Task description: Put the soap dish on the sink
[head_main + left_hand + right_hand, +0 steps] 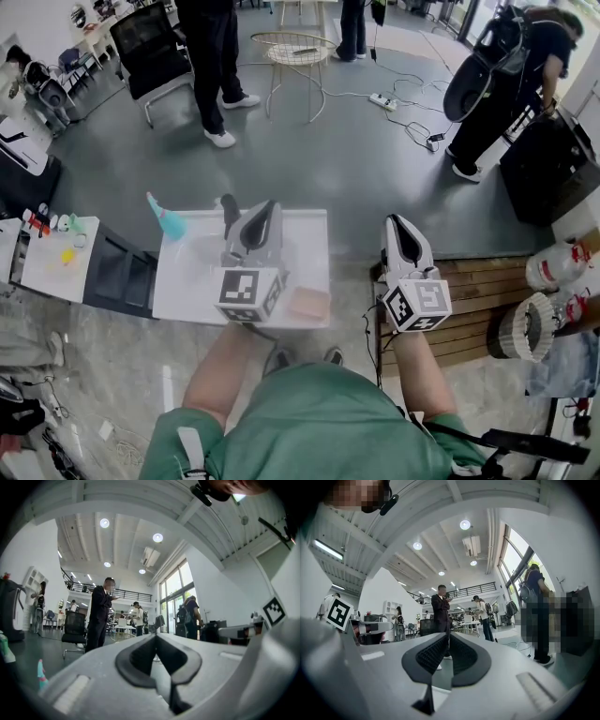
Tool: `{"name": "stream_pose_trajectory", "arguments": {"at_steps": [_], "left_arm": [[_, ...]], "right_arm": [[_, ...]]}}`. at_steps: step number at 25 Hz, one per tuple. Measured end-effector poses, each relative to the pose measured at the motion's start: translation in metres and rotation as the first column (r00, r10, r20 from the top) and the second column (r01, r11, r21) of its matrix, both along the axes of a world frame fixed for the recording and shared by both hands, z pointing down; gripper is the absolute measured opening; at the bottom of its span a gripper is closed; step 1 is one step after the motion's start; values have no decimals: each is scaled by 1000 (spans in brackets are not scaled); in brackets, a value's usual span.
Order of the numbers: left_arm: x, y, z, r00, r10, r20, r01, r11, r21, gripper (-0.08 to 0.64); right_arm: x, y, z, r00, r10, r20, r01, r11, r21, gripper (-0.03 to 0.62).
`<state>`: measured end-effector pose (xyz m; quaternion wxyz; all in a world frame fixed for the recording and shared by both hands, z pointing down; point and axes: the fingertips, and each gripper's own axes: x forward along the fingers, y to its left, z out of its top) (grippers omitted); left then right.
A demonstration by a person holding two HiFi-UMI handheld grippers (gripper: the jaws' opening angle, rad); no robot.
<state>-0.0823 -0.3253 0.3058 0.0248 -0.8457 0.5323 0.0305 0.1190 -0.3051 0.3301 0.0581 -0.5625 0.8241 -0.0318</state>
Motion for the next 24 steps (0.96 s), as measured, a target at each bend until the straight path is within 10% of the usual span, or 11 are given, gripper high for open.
{"name": "stream_pose_trajectory", "arguments": {"at_steps": [24], "left_arm": [[-7, -9, 8, 1000, 10, 12, -10, 1000, -13, -2]], "right_arm": [[-11, -7, 2, 1000, -6, -9, 6, 1000, 2, 20]]}}
